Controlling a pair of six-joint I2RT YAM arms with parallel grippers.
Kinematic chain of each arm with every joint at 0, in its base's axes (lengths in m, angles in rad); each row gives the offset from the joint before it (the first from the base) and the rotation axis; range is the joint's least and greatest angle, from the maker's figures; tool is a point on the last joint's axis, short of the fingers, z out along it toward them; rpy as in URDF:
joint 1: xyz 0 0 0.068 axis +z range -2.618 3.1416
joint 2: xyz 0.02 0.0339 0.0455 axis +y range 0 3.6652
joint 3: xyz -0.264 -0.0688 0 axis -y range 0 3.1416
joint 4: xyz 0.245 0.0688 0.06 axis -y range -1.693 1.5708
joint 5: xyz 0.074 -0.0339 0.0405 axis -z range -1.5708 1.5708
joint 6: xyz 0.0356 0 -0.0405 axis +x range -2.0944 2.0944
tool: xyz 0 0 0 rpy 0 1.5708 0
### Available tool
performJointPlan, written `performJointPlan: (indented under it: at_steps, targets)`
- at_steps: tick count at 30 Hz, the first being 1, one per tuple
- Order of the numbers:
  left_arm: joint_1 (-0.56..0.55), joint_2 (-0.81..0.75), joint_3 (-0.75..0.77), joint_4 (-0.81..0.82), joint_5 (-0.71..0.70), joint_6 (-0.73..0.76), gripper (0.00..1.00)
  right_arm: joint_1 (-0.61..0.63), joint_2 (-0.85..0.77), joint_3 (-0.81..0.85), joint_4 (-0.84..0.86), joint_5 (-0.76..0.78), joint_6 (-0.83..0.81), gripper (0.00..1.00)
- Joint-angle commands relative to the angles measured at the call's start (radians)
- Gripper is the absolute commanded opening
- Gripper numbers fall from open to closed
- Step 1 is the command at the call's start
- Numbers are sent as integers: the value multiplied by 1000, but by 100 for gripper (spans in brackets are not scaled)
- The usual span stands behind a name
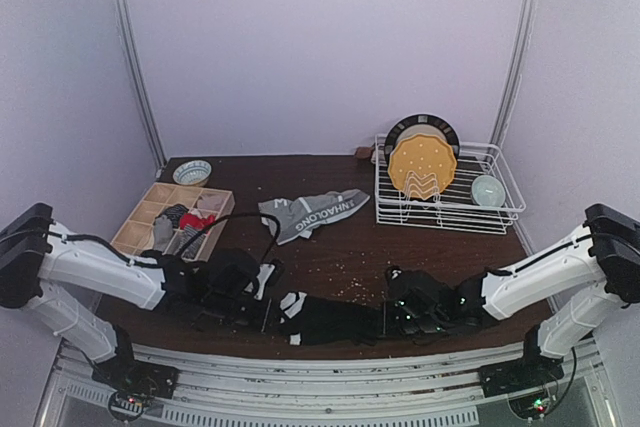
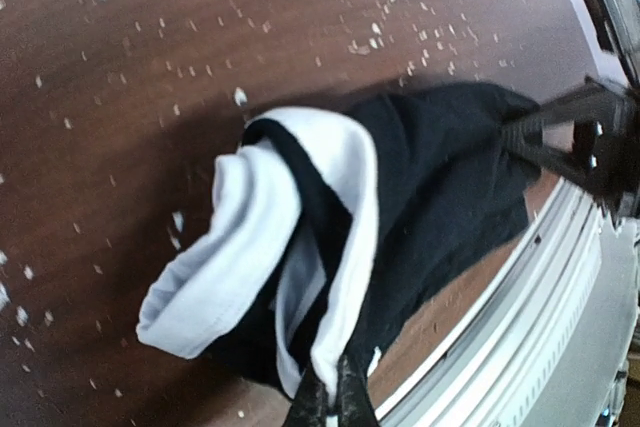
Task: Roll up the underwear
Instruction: Smooth out the underwear at the center of the board.
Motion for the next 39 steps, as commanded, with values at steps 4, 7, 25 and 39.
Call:
performJointPlan:
  at_steps: [4,7,25,39]
  targets:
    - [-29,-51,-133,92,13,17,0,3,15,-33,-77,40,4,0]
    - [-36,-40,-167,111,1,18,0,3,-5,-43,-102,47,-7,0]
    - [-41,-86,-129,76,18,37,30,72,-190,133,-312,-5,-172,44]
    - [-47,-418,-36,-191,-64,123,13,109,93,194,-261,17,-210,10]
